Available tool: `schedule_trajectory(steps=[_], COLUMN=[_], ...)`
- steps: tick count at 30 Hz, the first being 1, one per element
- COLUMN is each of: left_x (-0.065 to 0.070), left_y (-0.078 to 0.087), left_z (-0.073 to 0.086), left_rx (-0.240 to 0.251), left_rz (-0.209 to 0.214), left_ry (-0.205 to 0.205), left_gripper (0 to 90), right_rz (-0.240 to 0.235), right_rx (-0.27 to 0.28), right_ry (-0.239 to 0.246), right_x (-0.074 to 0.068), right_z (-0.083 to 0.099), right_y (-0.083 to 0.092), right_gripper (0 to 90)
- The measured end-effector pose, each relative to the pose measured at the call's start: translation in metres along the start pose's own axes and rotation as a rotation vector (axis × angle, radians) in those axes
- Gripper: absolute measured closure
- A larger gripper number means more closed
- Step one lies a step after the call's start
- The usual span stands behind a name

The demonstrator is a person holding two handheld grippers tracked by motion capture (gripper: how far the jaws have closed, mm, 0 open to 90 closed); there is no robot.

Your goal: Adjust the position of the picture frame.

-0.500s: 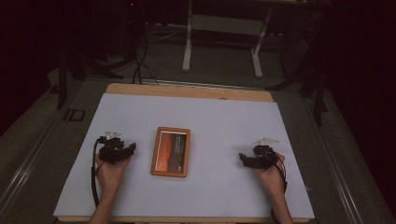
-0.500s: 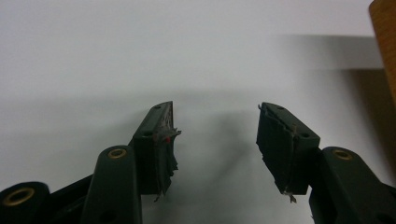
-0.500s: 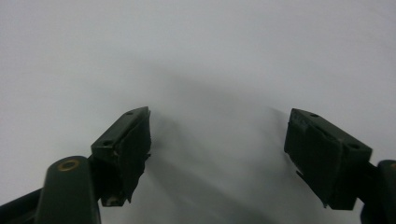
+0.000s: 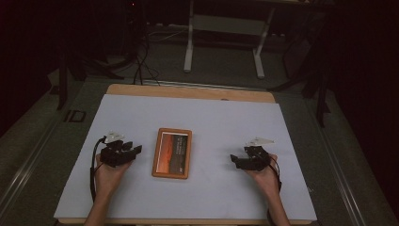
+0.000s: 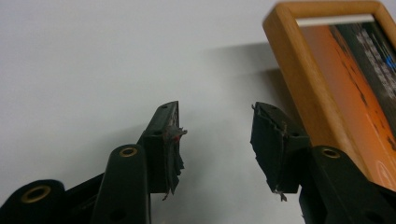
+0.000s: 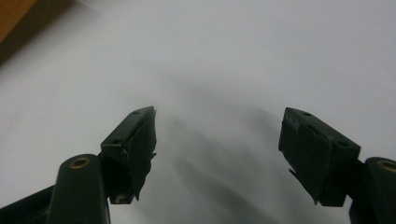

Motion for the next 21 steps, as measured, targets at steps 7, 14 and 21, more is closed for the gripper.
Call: schedule_trajectory(steps=[7, 14, 21], left_x=[0.015, 0.02, 0.032], left_y=[-0.002, -0.002, -0.004], left_z=[0.0, 0.0, 0.003], left_rx=[-0.003, -0.005, -0.027], left_rz=[0.043, 0.1, 0.115], left_ry=[-0.042, -0.039, -0.113], left_gripper=[44.6, 41.9, 39.3], right_rz=[-0.039, -0.086, -0.117], right_rx=[0.017, 0.042, 0.049], right_ry=[0.005, -0.001, 0.037], right_x=[-0.013, -0.027, -0.044], right_z=[-0.008, -0.022, -0.037], right_y=[-0.001, -0.004, -0.011], right_gripper=[27.2, 27.1, 27.2])
Point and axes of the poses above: each handheld gripper's, and its own axes: y roughly backward along the jaws, z roughly out of its underside, x roughly to its right, the point moved 8 cm from there along -y, roughly forward along the jaws, and after that the axes turned 7 degrees about y, right-handed, at the moved point
